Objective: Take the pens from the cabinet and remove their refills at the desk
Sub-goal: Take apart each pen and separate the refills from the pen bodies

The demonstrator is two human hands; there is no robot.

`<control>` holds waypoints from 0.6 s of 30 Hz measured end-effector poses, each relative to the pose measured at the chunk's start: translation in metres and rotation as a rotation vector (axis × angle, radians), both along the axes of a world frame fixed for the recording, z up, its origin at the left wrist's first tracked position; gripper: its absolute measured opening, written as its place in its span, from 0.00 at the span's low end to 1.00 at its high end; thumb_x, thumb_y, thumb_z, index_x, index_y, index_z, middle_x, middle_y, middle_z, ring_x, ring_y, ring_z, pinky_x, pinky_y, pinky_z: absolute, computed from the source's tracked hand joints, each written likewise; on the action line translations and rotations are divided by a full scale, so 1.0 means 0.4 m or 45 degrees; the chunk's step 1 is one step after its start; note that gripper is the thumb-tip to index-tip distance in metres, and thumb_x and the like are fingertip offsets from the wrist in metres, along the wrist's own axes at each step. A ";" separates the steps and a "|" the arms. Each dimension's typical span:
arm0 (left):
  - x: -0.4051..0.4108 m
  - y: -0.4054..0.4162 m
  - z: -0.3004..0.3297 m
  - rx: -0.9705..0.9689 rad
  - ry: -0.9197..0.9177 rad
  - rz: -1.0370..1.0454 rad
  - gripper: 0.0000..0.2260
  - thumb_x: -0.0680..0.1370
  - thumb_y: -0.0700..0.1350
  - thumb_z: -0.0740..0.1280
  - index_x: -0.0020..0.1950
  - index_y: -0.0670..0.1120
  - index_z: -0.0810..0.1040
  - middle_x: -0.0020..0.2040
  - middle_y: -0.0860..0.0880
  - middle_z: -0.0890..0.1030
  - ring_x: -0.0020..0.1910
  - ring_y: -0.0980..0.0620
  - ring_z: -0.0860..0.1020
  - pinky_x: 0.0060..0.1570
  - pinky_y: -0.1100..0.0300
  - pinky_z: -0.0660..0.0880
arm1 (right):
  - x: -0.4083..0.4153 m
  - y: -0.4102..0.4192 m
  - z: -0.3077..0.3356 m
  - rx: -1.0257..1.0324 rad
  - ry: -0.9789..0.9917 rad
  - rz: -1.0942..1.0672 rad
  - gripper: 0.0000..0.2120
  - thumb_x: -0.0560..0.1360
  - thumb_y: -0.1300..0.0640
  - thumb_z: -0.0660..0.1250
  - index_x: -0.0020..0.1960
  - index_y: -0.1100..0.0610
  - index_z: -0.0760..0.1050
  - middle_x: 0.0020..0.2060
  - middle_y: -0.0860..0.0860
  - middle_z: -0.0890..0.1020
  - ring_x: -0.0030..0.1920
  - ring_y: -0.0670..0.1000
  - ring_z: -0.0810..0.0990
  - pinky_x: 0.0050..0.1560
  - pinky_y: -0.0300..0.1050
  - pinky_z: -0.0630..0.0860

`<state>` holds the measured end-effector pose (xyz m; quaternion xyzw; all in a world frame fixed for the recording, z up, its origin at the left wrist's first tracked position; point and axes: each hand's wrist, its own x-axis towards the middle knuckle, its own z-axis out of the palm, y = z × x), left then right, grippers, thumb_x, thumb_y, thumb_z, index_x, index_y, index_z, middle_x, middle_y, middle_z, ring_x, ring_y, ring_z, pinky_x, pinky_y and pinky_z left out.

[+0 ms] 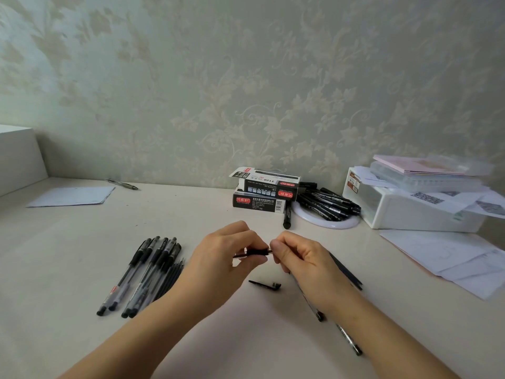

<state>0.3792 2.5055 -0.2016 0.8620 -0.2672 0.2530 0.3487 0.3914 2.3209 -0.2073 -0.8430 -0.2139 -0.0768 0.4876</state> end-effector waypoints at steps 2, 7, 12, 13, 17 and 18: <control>0.000 0.001 0.001 -0.002 -0.016 0.009 0.03 0.73 0.42 0.74 0.44 0.50 0.82 0.40 0.57 0.76 0.39 0.56 0.76 0.40 0.74 0.68 | -0.002 0.004 0.001 0.009 0.002 -0.022 0.15 0.81 0.48 0.61 0.38 0.53 0.74 0.28 0.48 0.72 0.28 0.42 0.66 0.31 0.35 0.64; 0.009 0.003 -0.014 0.022 0.013 0.127 0.02 0.77 0.47 0.69 0.47 0.53 0.81 0.41 0.58 0.77 0.40 0.58 0.75 0.39 0.71 0.69 | 0.002 0.003 -0.013 -0.032 -0.033 -0.127 0.19 0.78 0.38 0.58 0.41 0.50 0.79 0.35 0.50 0.80 0.32 0.40 0.73 0.37 0.38 0.71; 0.029 0.023 -0.019 -0.053 0.081 0.233 0.04 0.78 0.45 0.67 0.48 0.52 0.81 0.39 0.59 0.78 0.40 0.58 0.76 0.40 0.74 0.67 | 0.015 -0.016 -0.029 -0.647 -0.243 -0.121 0.14 0.71 0.36 0.68 0.47 0.45 0.80 0.41 0.42 0.75 0.46 0.41 0.71 0.47 0.37 0.68; 0.029 0.026 -0.019 -0.048 0.086 0.237 0.04 0.78 0.46 0.67 0.48 0.52 0.82 0.39 0.58 0.78 0.40 0.58 0.75 0.40 0.74 0.67 | 0.015 -0.015 -0.032 -0.685 -0.234 -0.087 0.14 0.71 0.36 0.68 0.48 0.45 0.81 0.42 0.42 0.74 0.47 0.41 0.70 0.47 0.37 0.67; 0.025 0.025 -0.023 0.025 0.131 0.220 0.04 0.78 0.48 0.67 0.49 0.55 0.81 0.41 0.58 0.78 0.42 0.59 0.75 0.41 0.72 0.69 | 0.015 -0.011 -0.036 -0.720 -0.273 -0.004 0.07 0.74 0.45 0.69 0.47 0.47 0.78 0.44 0.42 0.75 0.47 0.42 0.69 0.49 0.39 0.67; 0.025 0.025 -0.024 0.036 0.150 0.209 0.04 0.78 0.48 0.67 0.49 0.55 0.81 0.42 0.58 0.78 0.42 0.60 0.76 0.41 0.72 0.69 | 0.015 -0.011 -0.036 -0.700 -0.282 -0.009 0.05 0.75 0.47 0.69 0.47 0.47 0.76 0.43 0.41 0.75 0.46 0.41 0.69 0.47 0.39 0.67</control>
